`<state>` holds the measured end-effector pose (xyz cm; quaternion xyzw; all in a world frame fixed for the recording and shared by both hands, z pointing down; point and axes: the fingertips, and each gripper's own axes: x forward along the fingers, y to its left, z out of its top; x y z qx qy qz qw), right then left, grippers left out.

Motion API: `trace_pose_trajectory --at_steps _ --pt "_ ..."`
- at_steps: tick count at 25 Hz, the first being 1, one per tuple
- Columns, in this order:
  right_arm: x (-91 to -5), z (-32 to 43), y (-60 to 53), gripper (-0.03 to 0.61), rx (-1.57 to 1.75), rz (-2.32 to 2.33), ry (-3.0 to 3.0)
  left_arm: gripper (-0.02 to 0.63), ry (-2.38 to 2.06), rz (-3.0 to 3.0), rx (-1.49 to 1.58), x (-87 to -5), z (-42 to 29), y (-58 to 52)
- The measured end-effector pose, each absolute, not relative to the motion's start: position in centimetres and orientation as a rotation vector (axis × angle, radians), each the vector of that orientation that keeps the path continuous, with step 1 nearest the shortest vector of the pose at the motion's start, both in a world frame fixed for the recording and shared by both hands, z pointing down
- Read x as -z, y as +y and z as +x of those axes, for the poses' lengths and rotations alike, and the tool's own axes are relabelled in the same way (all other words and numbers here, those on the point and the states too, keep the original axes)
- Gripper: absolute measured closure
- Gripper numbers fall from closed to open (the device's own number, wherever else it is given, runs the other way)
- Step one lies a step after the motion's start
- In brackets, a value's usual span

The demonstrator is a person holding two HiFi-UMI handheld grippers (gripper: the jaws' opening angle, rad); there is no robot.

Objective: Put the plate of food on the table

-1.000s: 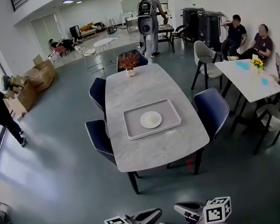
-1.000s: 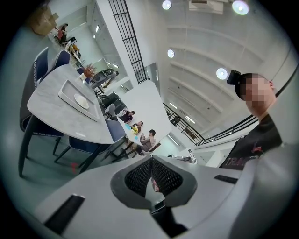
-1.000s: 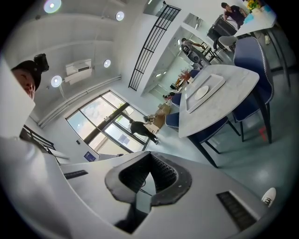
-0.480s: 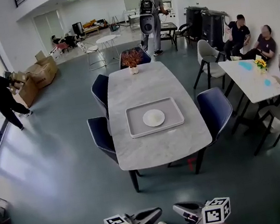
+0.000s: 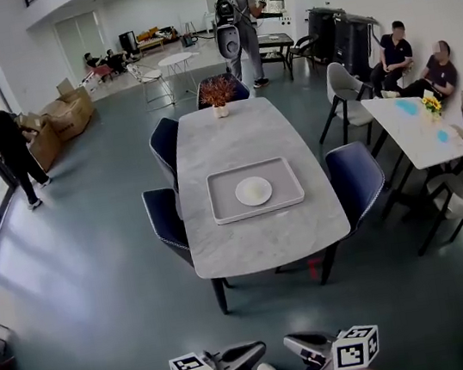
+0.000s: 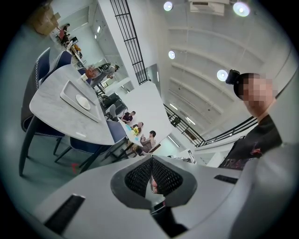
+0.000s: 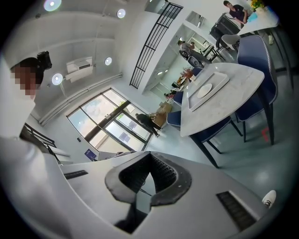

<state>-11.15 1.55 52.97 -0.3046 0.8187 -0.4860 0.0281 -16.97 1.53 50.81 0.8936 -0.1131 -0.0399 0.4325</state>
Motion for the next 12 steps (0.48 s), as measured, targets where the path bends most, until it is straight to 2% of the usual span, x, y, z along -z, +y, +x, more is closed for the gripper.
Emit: trace_pose_trajectory --at_steps 12 --pt "-52.64 -11.18 1.76 0.569 1.520 -0.921 2.515 0.606 -0.271 2.240 0.097 -50.20 -16.23 1.58"
